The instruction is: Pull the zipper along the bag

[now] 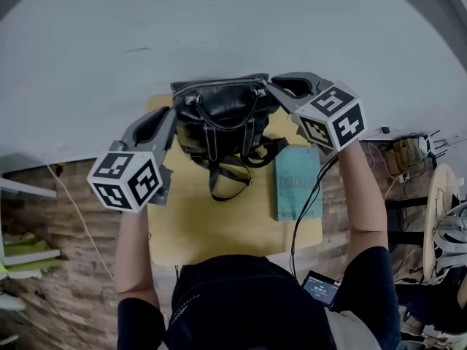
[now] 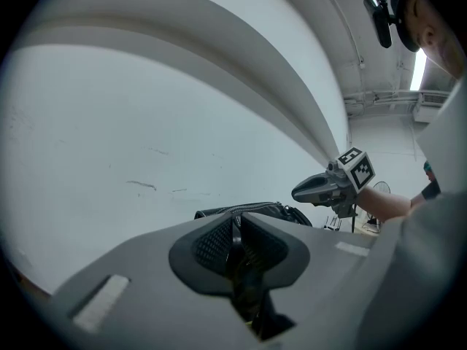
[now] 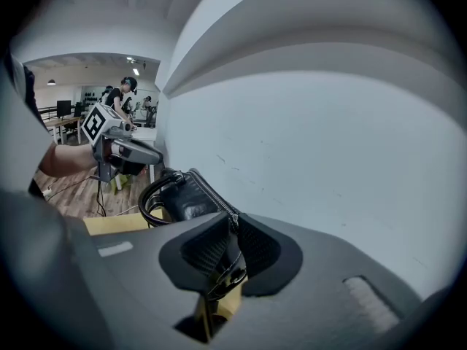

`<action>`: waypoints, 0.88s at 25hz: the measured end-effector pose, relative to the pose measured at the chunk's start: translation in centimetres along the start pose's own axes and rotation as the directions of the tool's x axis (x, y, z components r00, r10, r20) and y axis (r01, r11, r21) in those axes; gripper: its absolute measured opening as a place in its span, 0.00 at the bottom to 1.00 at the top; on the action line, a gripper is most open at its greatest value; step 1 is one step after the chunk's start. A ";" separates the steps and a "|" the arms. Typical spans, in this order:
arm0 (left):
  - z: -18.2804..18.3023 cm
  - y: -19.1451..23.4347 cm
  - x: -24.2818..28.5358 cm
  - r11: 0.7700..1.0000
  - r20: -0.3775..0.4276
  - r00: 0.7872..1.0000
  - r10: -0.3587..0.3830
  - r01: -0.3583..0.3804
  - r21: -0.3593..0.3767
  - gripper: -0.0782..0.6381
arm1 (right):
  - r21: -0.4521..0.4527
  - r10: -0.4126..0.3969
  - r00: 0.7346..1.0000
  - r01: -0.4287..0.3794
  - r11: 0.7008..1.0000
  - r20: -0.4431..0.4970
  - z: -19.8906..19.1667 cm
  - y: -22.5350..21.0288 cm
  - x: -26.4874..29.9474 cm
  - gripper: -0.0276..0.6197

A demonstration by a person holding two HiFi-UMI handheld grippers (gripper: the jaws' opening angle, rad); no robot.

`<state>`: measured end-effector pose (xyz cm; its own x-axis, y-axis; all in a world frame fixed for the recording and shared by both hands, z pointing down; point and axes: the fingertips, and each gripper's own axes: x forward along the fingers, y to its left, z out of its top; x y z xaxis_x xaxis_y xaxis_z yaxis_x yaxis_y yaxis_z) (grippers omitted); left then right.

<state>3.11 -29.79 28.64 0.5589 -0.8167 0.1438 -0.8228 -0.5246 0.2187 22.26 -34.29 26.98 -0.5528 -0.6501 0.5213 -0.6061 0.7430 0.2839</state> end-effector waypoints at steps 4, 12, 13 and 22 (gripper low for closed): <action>0.5 -0.2 -0.7 1.000 0.010 1.000 0.006 -0.006 0.013 0.15 | 0.054 -0.033 0.999 0.032 0.998 0.032 -0.5 0.4 -1.5 0.06; 0.7 -0.4 -3.1 1.000 0.055 0.998 0.003 -0.003 -0.016 0.13 | 0.232 -0.109 0.982 0.072 0.970 0.151 -0.8 2.4 -4.4 0.05; 0.7 -0.4 -3.4 1.000 0.060 0.998 0.005 -0.004 -0.018 0.13 | 0.241 -0.122 0.980 0.082 0.967 0.156 -0.9 2.7 -4.6 0.05; 1.1 -0.1 -5.4 0.998 0.109 0.992 0.068 -0.068 -0.011 0.13 | 0.329 -0.197 0.961 0.125 0.936 0.196 -1.8 5.1 -6.1 0.05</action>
<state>0.03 -25.59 26.80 0.4868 -0.8719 0.0526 -0.8575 -0.4655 0.2191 23.58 -26.28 26.71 -0.5236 -0.8020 0.2874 -0.8244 0.5621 0.0665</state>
